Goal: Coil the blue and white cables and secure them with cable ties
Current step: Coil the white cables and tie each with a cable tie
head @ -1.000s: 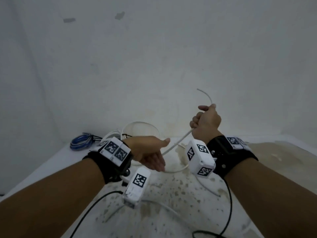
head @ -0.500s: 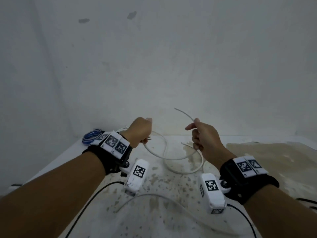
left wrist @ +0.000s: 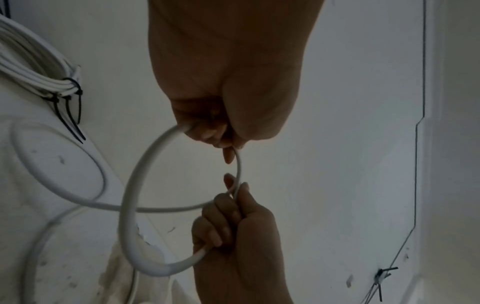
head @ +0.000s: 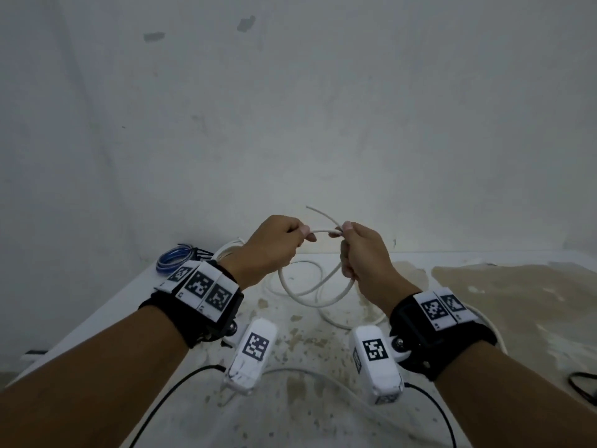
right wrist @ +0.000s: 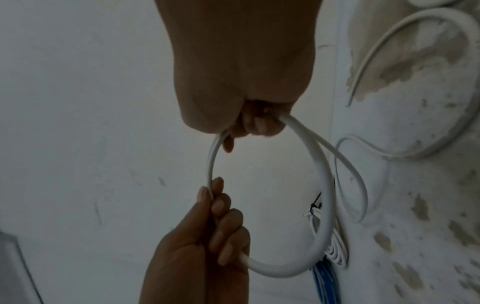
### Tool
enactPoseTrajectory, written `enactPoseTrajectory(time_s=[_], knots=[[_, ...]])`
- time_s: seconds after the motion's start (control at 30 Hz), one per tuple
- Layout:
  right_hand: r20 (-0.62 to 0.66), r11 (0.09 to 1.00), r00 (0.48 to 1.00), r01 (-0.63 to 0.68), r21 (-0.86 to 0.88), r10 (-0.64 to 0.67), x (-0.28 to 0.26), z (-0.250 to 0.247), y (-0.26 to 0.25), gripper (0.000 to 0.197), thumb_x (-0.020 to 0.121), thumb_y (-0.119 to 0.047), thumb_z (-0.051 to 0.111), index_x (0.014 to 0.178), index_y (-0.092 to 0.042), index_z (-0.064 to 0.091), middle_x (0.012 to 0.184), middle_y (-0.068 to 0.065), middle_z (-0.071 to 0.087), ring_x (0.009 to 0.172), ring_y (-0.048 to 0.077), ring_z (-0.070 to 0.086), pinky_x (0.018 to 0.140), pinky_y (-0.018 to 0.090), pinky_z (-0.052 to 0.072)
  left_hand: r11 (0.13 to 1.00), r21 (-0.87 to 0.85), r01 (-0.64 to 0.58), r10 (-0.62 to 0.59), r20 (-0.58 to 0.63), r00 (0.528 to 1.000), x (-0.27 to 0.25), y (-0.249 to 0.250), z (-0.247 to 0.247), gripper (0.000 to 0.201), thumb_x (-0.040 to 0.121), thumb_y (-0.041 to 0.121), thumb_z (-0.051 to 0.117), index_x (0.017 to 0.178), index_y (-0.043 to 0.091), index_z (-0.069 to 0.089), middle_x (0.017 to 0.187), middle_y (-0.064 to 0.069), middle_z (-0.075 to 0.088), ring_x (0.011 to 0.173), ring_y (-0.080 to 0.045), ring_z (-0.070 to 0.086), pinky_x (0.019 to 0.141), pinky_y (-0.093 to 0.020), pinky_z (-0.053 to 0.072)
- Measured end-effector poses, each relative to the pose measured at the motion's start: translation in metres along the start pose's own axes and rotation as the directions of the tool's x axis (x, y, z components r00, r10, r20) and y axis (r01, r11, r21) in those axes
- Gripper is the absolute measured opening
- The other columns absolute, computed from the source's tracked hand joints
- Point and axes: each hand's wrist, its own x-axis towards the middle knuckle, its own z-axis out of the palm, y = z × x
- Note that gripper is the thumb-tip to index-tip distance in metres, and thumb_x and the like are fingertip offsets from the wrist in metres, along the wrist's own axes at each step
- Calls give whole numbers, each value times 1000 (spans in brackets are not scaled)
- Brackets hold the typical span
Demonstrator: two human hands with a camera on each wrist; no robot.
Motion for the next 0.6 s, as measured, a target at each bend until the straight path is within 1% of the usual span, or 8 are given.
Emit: enactPoseTrajectory(time_s=[0.1,0.2,0.27,0.33,0.4,0.43,0.5,0.6], knots=[[179,982,984,-36,185,2,-10,3,-6,30,106,-14,36,109,-10,65,55,-1,39,46,13,31,46,26,35,998,9,-60,61,-46,997,2,2,0,29,100,24,50,86,12,73,70,0,55,61,-17,43,56,-31,36],[253,989,967,-26,142,-11,-12,5,-12,28,106,-16,37,114,-10,63,60,0,50,49,13,40,50,28,43,997,-20,-79,78,-30,997,6,6,-3,30,100,23,51,82,10,71,66,-2,52,56,-16,39,52,-30,33],[264,995,964,-6,95,-19,-11,4,-13,28,106,-19,38,112,-7,63,63,1,55,50,12,45,53,28,46,997,-42,-67,67,-2,998,7,9,-5,30,100,23,52,77,11,67,55,4,46,50,-12,35,49,-26,31],[264,997,964,15,72,-34,-10,4,-14,26,106,-19,39,105,-8,63,65,2,58,50,12,46,54,29,46,995,-86,-59,63,35,997,5,12,-6,25,98,24,56,83,10,70,48,11,43,44,-7,33,46,-19,30],[278,997,959,47,54,-60,-10,5,-14,22,105,-18,43,98,-9,61,66,4,60,49,12,47,53,29,45,991,-122,-55,57,13,998,4,14,-5,30,95,34,60,86,10,75,50,10,44,43,-5,32,43,-15,29],[286,998,956,54,43,-65,-10,7,-15,21,105,-18,44,99,-8,61,66,5,62,49,12,48,53,29,45,990,-128,-53,49,-31,998,5,13,-4,34,94,40,60,83,11,76,55,6,46,43,-6,34,44,-16,29],[280,998,958,46,44,-56,-11,9,-18,22,104,-17,44,105,-2,59,69,8,66,51,13,52,54,29,50,989,-140,-46,31,-109,994,6,11,-3,37,94,41,59,77,13,75,62,1,50,43,-6,38,47,-19,30],[178,996,983,38,83,-53,-9,9,-25,25,105,-16,41,109,4,56,78,15,71,56,17,61,59,32,58,980,-198,-33,7,-130,991,7,10,0,38,95,39,60,71,11,69,63,-3,58,46,-12,41,44,-24,32]])
